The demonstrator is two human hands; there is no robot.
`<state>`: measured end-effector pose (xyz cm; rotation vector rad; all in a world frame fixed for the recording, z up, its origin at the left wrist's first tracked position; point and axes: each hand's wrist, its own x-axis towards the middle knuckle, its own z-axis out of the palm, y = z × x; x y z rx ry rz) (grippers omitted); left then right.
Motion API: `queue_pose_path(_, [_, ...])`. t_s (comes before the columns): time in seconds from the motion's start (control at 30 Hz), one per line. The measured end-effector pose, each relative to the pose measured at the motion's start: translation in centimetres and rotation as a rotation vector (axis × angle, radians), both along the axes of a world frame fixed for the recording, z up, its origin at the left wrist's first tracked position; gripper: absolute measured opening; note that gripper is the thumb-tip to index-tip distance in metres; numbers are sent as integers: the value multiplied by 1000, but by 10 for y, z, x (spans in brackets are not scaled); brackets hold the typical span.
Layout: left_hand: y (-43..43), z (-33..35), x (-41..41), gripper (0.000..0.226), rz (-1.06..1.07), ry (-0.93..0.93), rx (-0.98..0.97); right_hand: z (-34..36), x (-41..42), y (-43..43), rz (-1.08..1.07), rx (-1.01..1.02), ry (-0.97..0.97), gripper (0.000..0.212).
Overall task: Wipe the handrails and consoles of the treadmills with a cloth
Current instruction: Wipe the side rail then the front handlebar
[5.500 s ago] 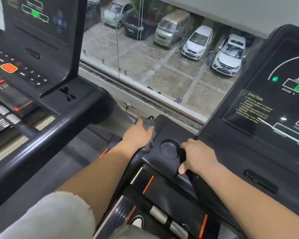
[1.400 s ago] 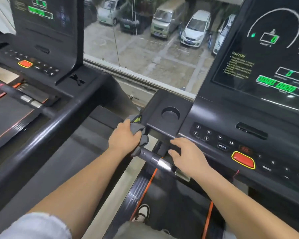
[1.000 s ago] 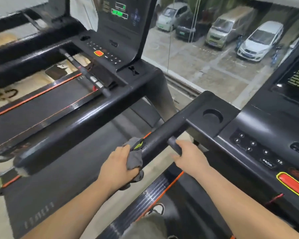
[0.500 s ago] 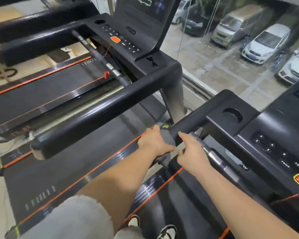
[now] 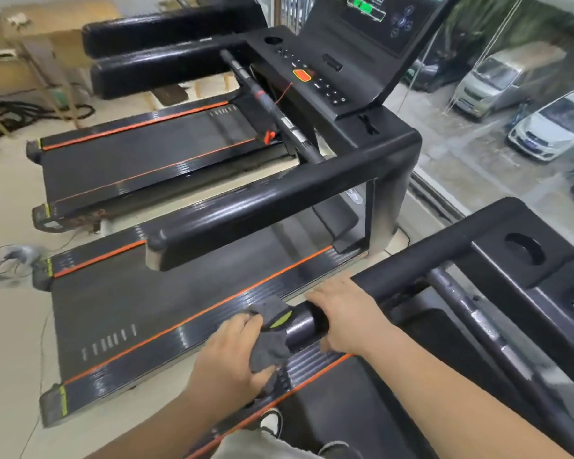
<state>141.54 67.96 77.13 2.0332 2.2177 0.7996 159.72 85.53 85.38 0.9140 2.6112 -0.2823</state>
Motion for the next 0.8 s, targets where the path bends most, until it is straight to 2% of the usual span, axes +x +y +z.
queue_pose_path(0.07, [-2, 1, -1, 67, -12, 3, 7, -9, -10, -14, -84, 15, 29, 65])
queue_pose_path(0.13, [19, 17, 4, 60, 60, -22, -207, -11, -13, -15, -144, 20, 30, 61])
queue_pose_path(0.23, [80, 22, 10, 62, 114, -235, -593, -5, -18, -10, -163, 27, 9, 50])
queue_pose_path(0.3, [113, 19, 14, 63, 31, -380, -694, -1, -20, -10, -215, 52, 15, 30])
queue_pose_path(0.37, [119, 17, 14, 58, 5, -468, -716, 1, -22, -12, -236, 53, -11, 24])
queue_pose_path(0.43, [96, 20, 7, 63, 14, -480, -675, 2, -23, -12, -255, 24, -25, 33])
queue_pose_path(0.5, [58, 23, -8, 51, 27, -456, -594, 4, -25, -12, -275, -20, -53, 62])
queue_pose_path(0.57, [21, 18, -28, 38, 91, -526, -525, 6, -26, -13, -274, -43, -83, 85])
queue_pose_path(0.7, [-33, -4, -50, 42, 250, -965, -435, 9, -28, -14, -263, -21, -94, 97])
queue_pose_path(0.8, [-20, -7, -51, 24, 334, -1328, -426, 12, -31, -13, -255, -15, -125, 96])
